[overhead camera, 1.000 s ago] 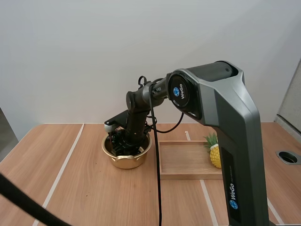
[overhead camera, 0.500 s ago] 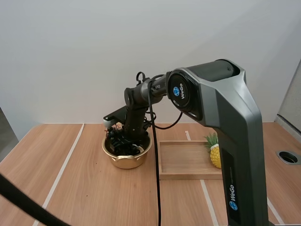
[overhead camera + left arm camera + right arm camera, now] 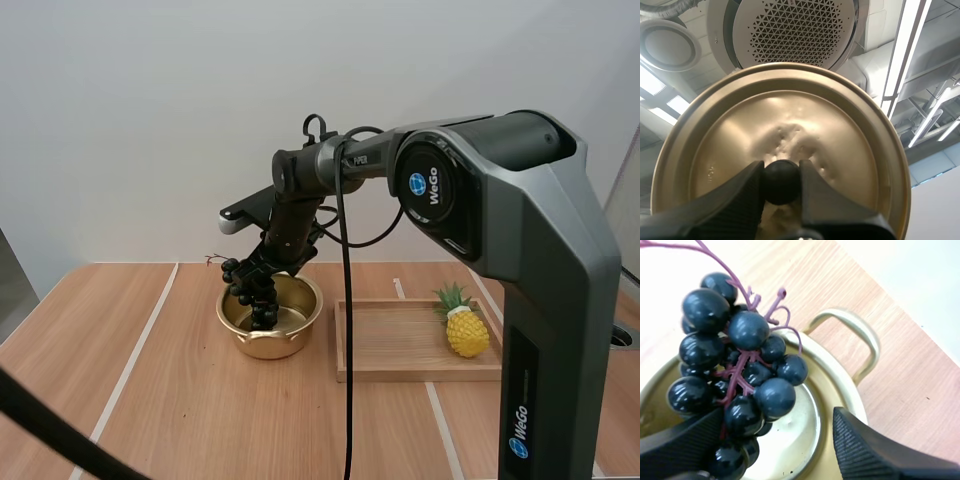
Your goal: Open the pot, put the grape inside, and close it
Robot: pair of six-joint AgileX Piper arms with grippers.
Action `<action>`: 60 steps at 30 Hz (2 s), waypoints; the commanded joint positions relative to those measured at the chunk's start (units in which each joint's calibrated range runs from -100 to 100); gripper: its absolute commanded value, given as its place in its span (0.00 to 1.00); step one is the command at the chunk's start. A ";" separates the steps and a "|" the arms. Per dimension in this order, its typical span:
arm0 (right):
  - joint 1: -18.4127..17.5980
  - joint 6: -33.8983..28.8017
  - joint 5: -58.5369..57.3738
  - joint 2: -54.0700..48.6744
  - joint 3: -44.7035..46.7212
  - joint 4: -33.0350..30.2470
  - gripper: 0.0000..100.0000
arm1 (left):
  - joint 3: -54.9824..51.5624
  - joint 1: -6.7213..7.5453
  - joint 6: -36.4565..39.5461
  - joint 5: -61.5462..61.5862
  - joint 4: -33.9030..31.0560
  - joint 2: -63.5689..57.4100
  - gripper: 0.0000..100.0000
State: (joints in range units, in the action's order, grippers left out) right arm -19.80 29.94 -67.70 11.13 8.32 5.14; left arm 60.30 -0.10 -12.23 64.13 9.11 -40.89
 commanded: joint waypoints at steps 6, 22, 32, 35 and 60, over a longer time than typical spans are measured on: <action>0.11 0.62 -3.10 -1.32 -0.38 5.79 1.00 | 0.04 -0.03 -0.22 0.20 -3.08 0.13 0.00; 0.11 1.73 -2.99 -0.96 -0.38 6.14 0.90 | 0.04 -0.03 -0.22 1.48 -3.09 0.13 0.00; 0.33 1.37 -2.99 -8.54 -3.95 -3.04 0.22 | 0.04 -0.03 -0.22 1.48 -3.09 0.13 0.00; 1.54 0.17 -2.99 -13.35 -6.91 -3.70 0.00 | 0.04 -0.03 -0.22 1.84 -3.30 0.13 0.00; 16.41 -10.79 0.56 -51.93 -23.93 -2.91 0.00 | 0.04 -0.03 8.42 28.14 -9.68 10.16 0.00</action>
State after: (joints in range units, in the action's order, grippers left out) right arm -3.71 20.85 -68.06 -37.90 -15.10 2.13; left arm 60.42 -0.10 -5.31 88.51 0.00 -32.45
